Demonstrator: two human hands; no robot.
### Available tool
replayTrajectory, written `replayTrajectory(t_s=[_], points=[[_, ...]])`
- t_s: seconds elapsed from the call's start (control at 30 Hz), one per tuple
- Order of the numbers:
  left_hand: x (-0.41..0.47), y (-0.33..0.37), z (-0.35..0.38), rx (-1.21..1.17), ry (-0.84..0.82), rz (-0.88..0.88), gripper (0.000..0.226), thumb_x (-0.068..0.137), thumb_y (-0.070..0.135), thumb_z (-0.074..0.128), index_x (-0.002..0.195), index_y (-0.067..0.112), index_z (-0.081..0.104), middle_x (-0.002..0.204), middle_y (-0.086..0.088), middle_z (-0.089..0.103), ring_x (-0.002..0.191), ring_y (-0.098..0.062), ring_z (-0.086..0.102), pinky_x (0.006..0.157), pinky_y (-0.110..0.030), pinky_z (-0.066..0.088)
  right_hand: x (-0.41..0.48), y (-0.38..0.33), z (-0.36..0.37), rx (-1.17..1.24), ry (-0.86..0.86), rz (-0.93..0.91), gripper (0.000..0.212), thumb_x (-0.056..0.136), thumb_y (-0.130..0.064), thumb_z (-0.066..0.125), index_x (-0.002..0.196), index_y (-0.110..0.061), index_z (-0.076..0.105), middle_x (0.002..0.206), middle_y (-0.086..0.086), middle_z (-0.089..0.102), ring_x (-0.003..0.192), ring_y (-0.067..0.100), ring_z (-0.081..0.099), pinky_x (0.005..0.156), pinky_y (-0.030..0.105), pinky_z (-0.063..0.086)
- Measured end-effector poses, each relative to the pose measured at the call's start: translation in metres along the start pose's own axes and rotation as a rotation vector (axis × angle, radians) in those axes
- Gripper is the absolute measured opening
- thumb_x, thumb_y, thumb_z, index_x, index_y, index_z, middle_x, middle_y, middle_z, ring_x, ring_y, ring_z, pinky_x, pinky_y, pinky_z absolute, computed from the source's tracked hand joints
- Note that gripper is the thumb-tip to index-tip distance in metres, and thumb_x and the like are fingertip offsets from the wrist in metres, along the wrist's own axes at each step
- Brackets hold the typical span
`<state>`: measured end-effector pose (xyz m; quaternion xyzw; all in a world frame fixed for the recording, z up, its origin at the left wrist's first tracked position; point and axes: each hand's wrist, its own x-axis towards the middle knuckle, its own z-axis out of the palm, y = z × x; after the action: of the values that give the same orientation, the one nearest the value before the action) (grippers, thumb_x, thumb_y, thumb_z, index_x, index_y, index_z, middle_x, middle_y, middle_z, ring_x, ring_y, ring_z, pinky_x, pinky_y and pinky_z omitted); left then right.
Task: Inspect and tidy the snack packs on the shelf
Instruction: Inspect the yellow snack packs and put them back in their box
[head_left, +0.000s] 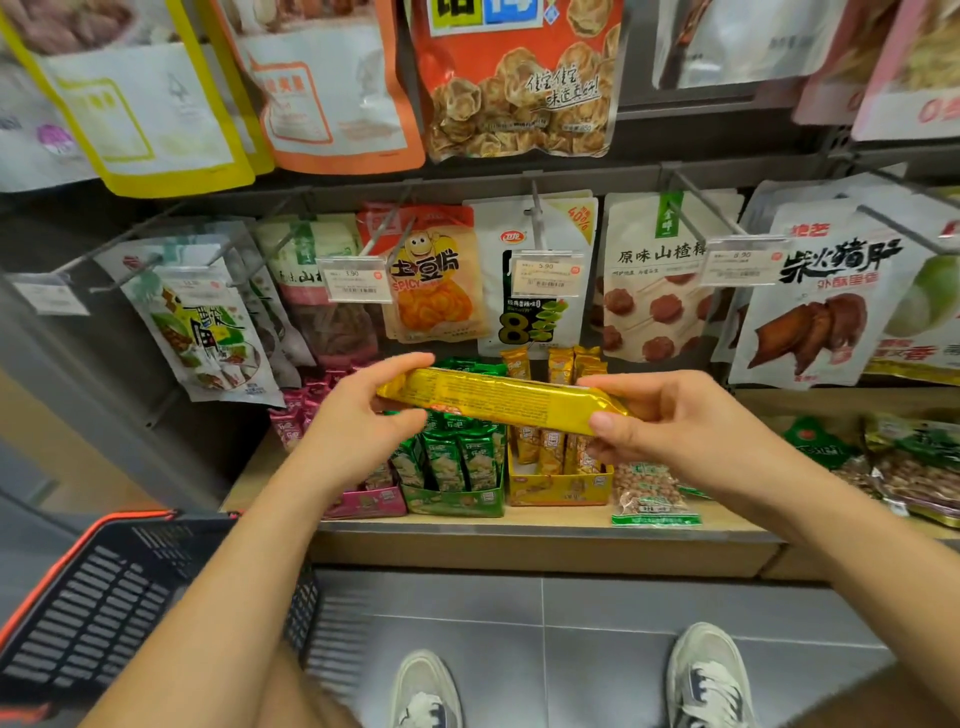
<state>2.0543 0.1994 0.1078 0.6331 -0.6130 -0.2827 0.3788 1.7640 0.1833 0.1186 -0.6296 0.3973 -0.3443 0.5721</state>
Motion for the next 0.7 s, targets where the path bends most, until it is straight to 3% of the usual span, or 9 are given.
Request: replayTrajectory(t_s=[0.1,0.23,0.33,0.4,0.5,0.6,0.7], points=[[-0.001,-0.001,0.006,0.222,0.042,0.034,0.049,0.081,0.024,0.077,0.123,0.044,0.063,0.112,0.006,0.067,0.096,-0.017,0.061,0.091,-0.04,0.051,0.002,-0.002,-0.004,0.033,0.015,0.012,0.043,0.082,-0.015,0.066,0.125,-0.015,0.063,0.109,0.003,0.074,0.098,0.019,0.07,0.077,0.021,0.057],[0.003,-0.001,0.01,0.275,0.055,-0.027,0.045,0.075,0.036,0.081,0.115,0.049,0.065,0.095,0.009,0.071,0.065,-0.006,0.053,0.074,-0.036,0.053,0.002,-0.004,-0.008,0.203,0.025,0.027,0.034,0.089,-0.005,0.057,0.123,-0.008,0.062,0.111,0.012,0.072,0.101,0.021,0.068,0.078,0.024,0.056],[0.003,-0.003,0.015,0.317,0.019,-0.026,0.043,0.079,0.037,0.077,0.119,0.048,0.064,0.089,0.013,0.069,0.055,0.001,0.047,0.056,-0.027,0.041,0.002,-0.003,-0.008,0.304,0.057,0.013,0.028,0.093,-0.001,0.052,0.116,-0.007,0.067,0.104,0.013,0.072,0.088,0.02,0.07,0.071,0.022,0.056],[0.002,-0.005,0.017,0.35,-0.031,0.008,0.041,0.086,0.036,0.07,0.125,0.044,0.06,0.094,0.012,0.067,0.069,-0.002,0.054,0.063,-0.028,0.041,0.002,-0.004,-0.007,0.334,0.1,-0.024,0.024,0.093,-0.008,0.054,0.11,-0.008,0.072,0.101,0.014,0.072,0.078,0.018,0.069,0.067,0.021,0.056],[0.0,-0.004,0.025,0.537,-0.181,0.109,0.033,0.095,0.039,0.057,0.127,0.038,0.055,0.099,0.006,0.063,0.093,-0.02,0.052,0.082,-0.036,0.041,0.001,-0.008,-0.006,0.352,0.095,-0.072,0.033,0.081,-0.031,0.066,0.108,-0.015,0.074,0.106,0.013,0.072,0.084,0.019,0.067,0.072,0.022,0.056],[-0.007,0.005,0.04,0.548,-0.269,0.223,0.025,0.094,0.036,0.057,0.119,0.031,0.06,0.094,0.006,0.057,0.091,-0.015,0.051,0.083,-0.036,0.043,0.0,-0.011,-0.002,0.274,0.051,-0.09,0.041,0.067,-0.039,0.074,0.104,-0.021,0.074,0.108,0.008,0.073,0.095,0.018,0.069,0.076,0.024,0.056],[-0.014,0.015,0.057,0.44,-0.341,0.218,0.025,0.086,0.034,0.07,0.11,0.028,0.064,0.093,0.008,0.067,0.087,-0.011,0.061,0.082,-0.034,0.051,-0.002,-0.013,0.001,0.002,0.042,-0.169,0.033,0.071,-0.034,0.073,0.1,-0.019,0.073,0.099,0.0,0.075,0.092,0.009,0.07,0.073,0.016,0.054]])
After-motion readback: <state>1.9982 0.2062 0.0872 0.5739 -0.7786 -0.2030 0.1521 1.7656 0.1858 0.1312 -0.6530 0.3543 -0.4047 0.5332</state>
